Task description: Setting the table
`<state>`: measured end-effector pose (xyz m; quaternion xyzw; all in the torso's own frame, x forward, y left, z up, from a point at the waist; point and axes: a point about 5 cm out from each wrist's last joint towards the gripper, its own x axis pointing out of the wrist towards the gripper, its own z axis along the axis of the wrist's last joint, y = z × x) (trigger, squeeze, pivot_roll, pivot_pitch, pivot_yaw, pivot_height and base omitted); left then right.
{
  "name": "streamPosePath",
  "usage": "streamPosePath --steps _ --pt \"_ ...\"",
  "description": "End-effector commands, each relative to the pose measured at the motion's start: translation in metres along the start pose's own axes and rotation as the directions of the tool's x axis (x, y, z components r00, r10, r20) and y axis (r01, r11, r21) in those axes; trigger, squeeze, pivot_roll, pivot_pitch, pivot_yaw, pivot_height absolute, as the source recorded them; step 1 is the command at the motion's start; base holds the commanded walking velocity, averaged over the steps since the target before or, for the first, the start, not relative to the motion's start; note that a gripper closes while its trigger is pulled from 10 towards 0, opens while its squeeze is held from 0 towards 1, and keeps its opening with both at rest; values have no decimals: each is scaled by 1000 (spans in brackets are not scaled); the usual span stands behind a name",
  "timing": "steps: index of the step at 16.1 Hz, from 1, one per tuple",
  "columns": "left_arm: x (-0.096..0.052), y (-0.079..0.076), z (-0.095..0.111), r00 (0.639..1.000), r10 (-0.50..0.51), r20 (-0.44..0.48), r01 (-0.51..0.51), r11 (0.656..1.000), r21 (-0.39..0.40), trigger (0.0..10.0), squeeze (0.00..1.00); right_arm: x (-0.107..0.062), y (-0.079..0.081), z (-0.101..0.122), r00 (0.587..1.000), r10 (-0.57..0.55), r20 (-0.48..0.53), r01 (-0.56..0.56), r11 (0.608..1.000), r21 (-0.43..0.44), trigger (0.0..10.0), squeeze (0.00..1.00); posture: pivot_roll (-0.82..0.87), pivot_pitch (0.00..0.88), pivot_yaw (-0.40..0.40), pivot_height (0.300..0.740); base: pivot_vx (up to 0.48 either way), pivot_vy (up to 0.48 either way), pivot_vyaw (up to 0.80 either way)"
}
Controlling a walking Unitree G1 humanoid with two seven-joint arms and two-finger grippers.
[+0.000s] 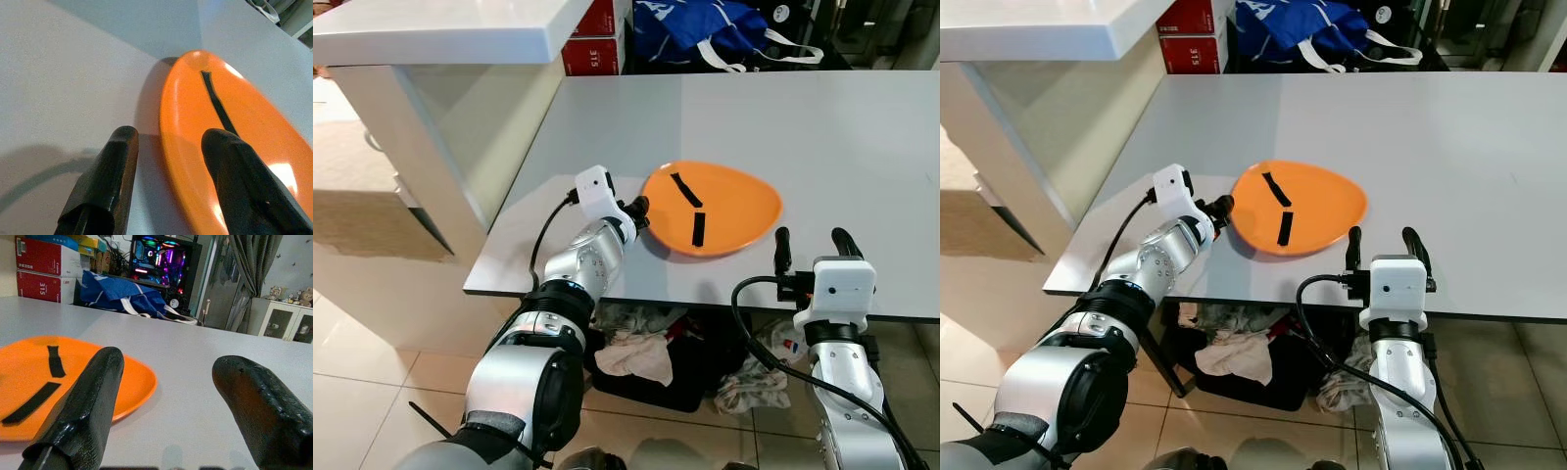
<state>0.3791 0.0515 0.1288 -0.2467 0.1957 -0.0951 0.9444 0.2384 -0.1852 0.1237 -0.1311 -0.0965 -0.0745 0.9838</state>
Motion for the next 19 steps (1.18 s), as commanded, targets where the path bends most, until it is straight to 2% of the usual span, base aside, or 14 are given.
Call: streamPosePath --steps 1,4,5,6,7,8,10,13,14,15,16,17,19 --pt "0 -6 5 999 -15 33 14 998 54 10000 1000 -1 1 1 1000 9 -3 -9 1000 -6 10000 0 -136 0 111 723 0 0 0" --pt "-4 -3 15 992 -43 118 19 979 202 10000 1000 -2 1 1 1000 8 -3 -8 1000 -4 10000 0 -127 0 110 723 0 0 0" --pt "-15 -1 23 966 -134 221 26 901 433 10000 918 -2 2 1 1000 6 -3 -6 1000 0 10000 0 -118 0 112 723 0 0 0" --pt "-22 1 23 952 -178 248 29 861 508 10000 639 -2 2 1 1000 4 -2 -4 1000 1 10000 0 -117 0 112 723 0 0 0" --pt "-28 5 24 940 -203 274 18 833 553 10000 0 -2 2 1 1000 3 -1 -3 1000 2 10000 0 -113 0 114 723 0 0 0" --pt "-36 13 24 930 -219 295 0 803 596 10000 0 -1 2 1 1000 1 -1 -1 1000 3 10000 0 -106 0 113 723 0 0 0" --pt "-52 34 20 927 -197 318 -44 786 616 10000 0 -1 2 1 1000 0 -1 0 1000 5 10000 0 -93 0 110 723 0 0 0" --pt "-77 50 13 908 -209 363 -87 753 652 10000 0 0 -2 2 1000 -21 13 21 1000 6 10000 0 -84 0 108 723 0 0 0" --pt "-93 63 -7 910 -249 330 -69 696 715 10000 0 -1 -4 2 999 -36 15 36 999 8 10000 0 -84 0 106 723 0 0 0" --pt "-99 74 -23 927 -244 285 -48 677 734 10000 0 -3 -5 1 999 -39 9 39 999 7 10000 0 -87 0 105 723 0 0 0" --pt "-102 82 -33 942 -214 258 -40 691 721 10000 0 -5 -6 -1 999 -39 0 39 999 5 10000 0 -84 0 103 723 0 0 0" --pt "-103 84 -34 945 -206 254 -40 697 716 10000 0 -6 -6 -2 999 -40 -3 40 999 5 10000 0 -83 0 102 723 0 0 0" --pt "-103 68 -25 927 -242 286 -15 738 675 10000 0 -10 -4 -8 999 -34 -26 34 999 13 10000 0 -80 0 97 723 0 0 0"
